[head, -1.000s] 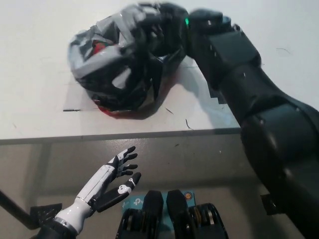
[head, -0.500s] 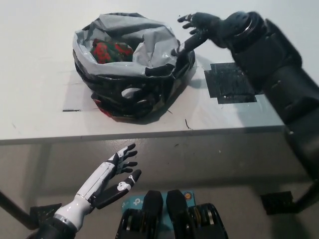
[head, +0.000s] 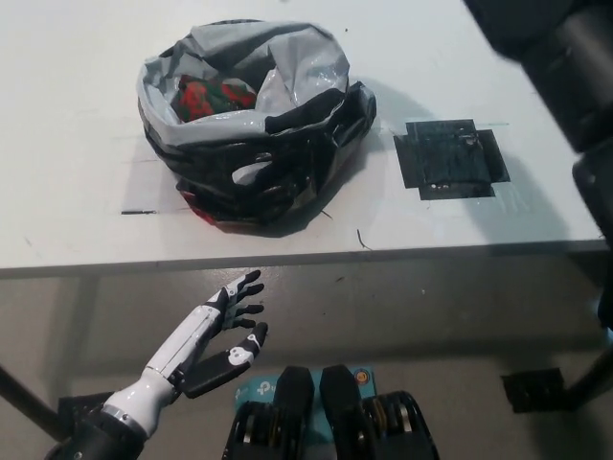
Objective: The robot uses its right hand to pick up a bag of coffee beans and puts it in the black plastic bag, then the robot grabs the top of the bag and lifts it.
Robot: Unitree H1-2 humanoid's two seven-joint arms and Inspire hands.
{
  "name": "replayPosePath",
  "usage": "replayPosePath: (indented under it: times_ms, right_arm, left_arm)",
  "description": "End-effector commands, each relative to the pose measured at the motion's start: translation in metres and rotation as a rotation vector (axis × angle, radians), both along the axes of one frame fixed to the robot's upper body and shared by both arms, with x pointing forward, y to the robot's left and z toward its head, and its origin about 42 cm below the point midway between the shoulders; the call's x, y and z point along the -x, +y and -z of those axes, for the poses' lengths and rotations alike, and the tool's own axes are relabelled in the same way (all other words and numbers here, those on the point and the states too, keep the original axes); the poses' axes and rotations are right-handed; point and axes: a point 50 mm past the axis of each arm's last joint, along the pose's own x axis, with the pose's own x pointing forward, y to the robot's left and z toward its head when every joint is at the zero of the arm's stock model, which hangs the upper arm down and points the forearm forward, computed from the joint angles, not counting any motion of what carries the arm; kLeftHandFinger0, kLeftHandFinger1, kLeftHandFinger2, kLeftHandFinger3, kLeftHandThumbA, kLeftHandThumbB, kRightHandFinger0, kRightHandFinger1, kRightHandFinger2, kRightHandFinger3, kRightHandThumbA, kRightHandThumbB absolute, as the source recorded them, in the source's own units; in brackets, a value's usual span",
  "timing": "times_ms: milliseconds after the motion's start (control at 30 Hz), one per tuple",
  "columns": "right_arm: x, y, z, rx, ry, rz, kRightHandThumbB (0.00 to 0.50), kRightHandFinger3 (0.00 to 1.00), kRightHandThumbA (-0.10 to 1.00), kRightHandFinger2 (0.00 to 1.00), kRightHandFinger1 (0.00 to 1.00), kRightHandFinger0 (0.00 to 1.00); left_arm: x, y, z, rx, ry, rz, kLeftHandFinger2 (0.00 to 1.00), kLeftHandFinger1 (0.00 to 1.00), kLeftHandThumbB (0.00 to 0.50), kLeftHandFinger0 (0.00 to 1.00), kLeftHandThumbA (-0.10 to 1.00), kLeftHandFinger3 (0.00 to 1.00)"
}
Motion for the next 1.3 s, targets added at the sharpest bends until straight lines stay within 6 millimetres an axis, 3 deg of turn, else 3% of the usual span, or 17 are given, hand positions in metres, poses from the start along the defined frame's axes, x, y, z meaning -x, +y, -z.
replayPosePath:
  times_ms: [0, 133, 167, 267, 300, 333, 367, 400, 567, 600, 767, 833, 967, 1000, 1067, 1133, 1267]
  right_arm:
    - [0.069, -0.009, -0.143, -0.003, -0.165, -0.157, 0.469, 1.00, 0.79, 1.00, 1.00, 1.00]
    - [0.095, -0.048, -0.141, -0.066, -0.244, -0.185, 0.467, 1.00, 0.96, 1.00, 1.00, 1.00]
    - [0.114, -0.071, -0.138, -0.095, -0.330, -0.207, 0.440, 1.00, 1.00, 1.00, 1.00, 1.00]
    - [0.135, -0.089, -0.137, -0.135, -0.428, -0.220, 0.434, 1.00, 1.00, 1.00, 1.00, 1.00]
    - [0.156, -0.110, -0.122, -0.214, -0.514, -0.240, 0.386, 1.00, 1.00, 1.00, 1.00, 1.00]
    - [0.169, -0.123, -0.110, -0.267, -0.558, -0.256, 0.389, 1.00, 1.00, 1.00, 1.00, 1.00]
    - [0.179, -0.131, -0.101, -0.300, -0.587, -0.265, 0.389, 1.00, 1.00, 1.00, 1.00, 1.00]
    - [0.199, -0.151, -0.074, -0.376, -0.648, -0.262, 0.394, 1.00, 1.00, 1.00, 1.00, 1.00]
    - [0.250, -0.183, 0.005, -0.551, -0.732, -0.229, 0.322, 1.00, 1.00, 1.00, 1.00, 1.00]
    - [0.271, -0.192, 0.041, -0.596, -0.757, -0.193, 0.327, 1.00, 1.00, 1.00, 1.00, 1.00]
    - [0.304, -0.193, 0.117, -0.724, -0.747, -0.155, 0.371, 1.00, 1.00, 1.00, 1.00, 1.00]
    - [0.318, -0.186, 0.152, -0.762, -0.724, -0.141, 0.363, 1.00, 1.00, 1.00, 1.00, 1.00]
    - [0.320, -0.170, 0.194, -0.809, -0.645, -0.127, 0.335, 1.00, 1.00, 1.00, 1.00, 1.00]
    - [0.311, -0.165, 0.217, -0.810, -0.606, -0.099, 0.324, 1.00, 1.00, 1.00, 1.00, 1.00]
    - [0.297, -0.164, 0.241, -0.784, -0.549, -0.037, 0.387, 1.00, 1.00, 1.00, 1.00, 1.00]
    - [0.287, -0.165, 0.253, -0.769, -0.519, 0.007, 0.402, 1.00, 1.00, 1.00, 1.00, 1.00]
    - [0.254, -0.168, 0.300, -0.781, -0.409, 0.086, 0.338, 1.00, 1.00, 1.00, 1.00, 1.00]
  left_arm:
    - [-0.007, -0.005, -0.017, -0.018, -0.083, 0.038, 1.00, 0.85, 0.180, 0.83, 0.50, 1.00]
    - [-0.012, -0.003, -0.023, -0.014, -0.098, 0.051, 1.00, 0.86, 0.159, 0.84, 0.56, 1.00]
    - [-0.018, -0.002, -0.029, -0.016, -0.108, 0.041, 1.00, 0.89, 0.141, 0.88, 0.61, 1.00]
    - [-0.026, 0.000, -0.040, -0.007, -0.136, 0.031, 1.00, 0.91, 0.127, 0.89, 0.66, 1.00]
    - [-0.030, 0.003, -0.045, 0.005, -0.159, 0.026, 1.00, 0.95, 0.113, 0.92, 0.79, 1.00]
    - [-0.032, 0.005, -0.047, 0.012, -0.171, 0.017, 1.00, 1.00, 0.134, 0.95, 0.90, 1.00]
    - [-0.034, 0.006, -0.049, 0.016, -0.179, 0.011, 1.00, 1.00, 0.134, 0.95, 0.90, 1.00]
    - [-0.035, 0.008, -0.050, 0.016, -0.192, -0.003, 1.00, 1.00, 0.174, 1.00, 1.00, 1.00]
    - [-0.036, 0.011, -0.053, 0.041, -0.219, -0.050, 1.00, 1.00, 0.230, 1.00, 1.00, 1.00]
    - [-0.038, 0.012, -0.053, 0.058, -0.220, -0.065, 1.00, 1.00, 0.257, 1.00, 1.00, 1.00]
    - [-0.042, 0.019, -0.053, 0.073, -0.240, -0.080, 1.00, 1.00, 0.280, 1.00, 1.00, 1.00]
    - [-0.043, 0.021, -0.053, 0.084, -0.258, -0.083, 1.00, 1.00, 0.241, 1.00, 1.00, 1.00]
    - [-0.043, 0.024, -0.052, 0.099, -0.262, -0.088, 1.00, 1.00, 0.193, 1.00, 1.00, 1.00]
    - [-0.042, 0.025, -0.050, 0.106, -0.257, -0.087, 1.00, 1.00, 0.179, 1.00, 1.00, 1.00]
    - [-0.037, 0.026, -0.046, 0.106, -0.254, -0.086, 1.00, 1.00, 0.145, 1.00, 1.00, 1.00]
    - [-0.034, 0.026, -0.042, 0.107, -0.252, -0.087, 1.00, 1.00, 0.126, 1.00, 1.00, 1.00]
    - [-0.022, 0.029, -0.030, 0.111, -0.230, -0.096, 1.00, 1.00, 0.110, 1.00, 1.00, 1.00]
